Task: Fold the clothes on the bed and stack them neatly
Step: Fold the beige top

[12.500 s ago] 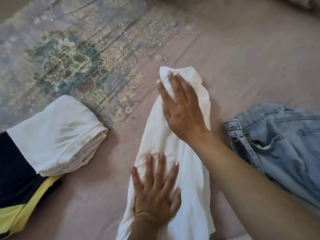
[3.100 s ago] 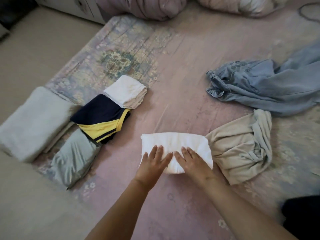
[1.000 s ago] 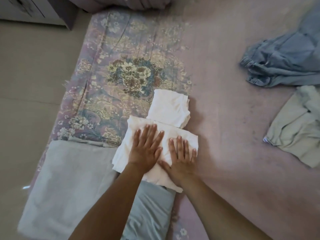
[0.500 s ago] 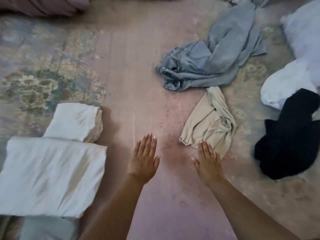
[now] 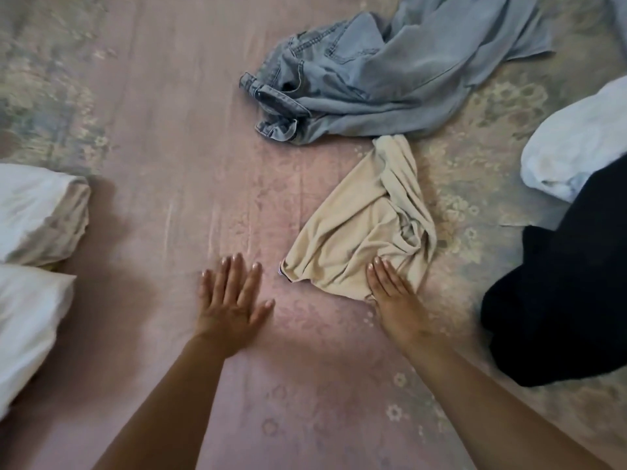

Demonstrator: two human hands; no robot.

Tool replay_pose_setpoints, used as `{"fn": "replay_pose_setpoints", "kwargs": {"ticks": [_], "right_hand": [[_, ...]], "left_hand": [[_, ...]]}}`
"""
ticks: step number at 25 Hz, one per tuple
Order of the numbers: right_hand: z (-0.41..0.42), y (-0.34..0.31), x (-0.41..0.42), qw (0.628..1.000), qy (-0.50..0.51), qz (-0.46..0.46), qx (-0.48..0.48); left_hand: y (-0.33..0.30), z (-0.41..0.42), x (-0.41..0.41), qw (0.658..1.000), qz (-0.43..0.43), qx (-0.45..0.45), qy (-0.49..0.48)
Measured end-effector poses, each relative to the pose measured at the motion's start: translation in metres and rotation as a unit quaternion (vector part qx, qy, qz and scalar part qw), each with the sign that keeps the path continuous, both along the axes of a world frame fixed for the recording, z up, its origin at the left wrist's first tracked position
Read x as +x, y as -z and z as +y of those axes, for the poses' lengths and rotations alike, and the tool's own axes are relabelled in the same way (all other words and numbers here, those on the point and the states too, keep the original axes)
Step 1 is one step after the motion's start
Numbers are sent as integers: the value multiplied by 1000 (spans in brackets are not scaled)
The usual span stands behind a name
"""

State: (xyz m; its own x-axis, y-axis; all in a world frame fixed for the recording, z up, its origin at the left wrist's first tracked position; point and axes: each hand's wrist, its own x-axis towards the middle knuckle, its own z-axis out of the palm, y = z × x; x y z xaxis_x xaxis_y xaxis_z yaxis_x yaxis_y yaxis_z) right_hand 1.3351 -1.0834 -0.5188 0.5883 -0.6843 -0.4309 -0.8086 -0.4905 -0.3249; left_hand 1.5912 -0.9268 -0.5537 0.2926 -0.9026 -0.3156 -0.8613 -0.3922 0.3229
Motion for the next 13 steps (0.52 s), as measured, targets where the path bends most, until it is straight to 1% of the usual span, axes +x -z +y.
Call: {"fn": "replay_pose_setpoints", "kwargs": {"ticks": [2,6,7,9,13], "right_hand": [[3,-4,-4,1000,-9,-18,7],[14,-38,-9,994,-8,-65,84],[16,-54,-9,992,-1,-77,97],[19,-90,-8,989,21,-90,114],[7,-181,8,982,51,-99,151]], "left_hand": [[-4,-5,1,999,19,14,-24],[-25,-10,0,995,33,91,-35],[-37,-13,-2,995,33,88,-32],[-70,-18,-12,996,61,52,-32],[-162,-23,-27,991,128,-17,-30]]}}
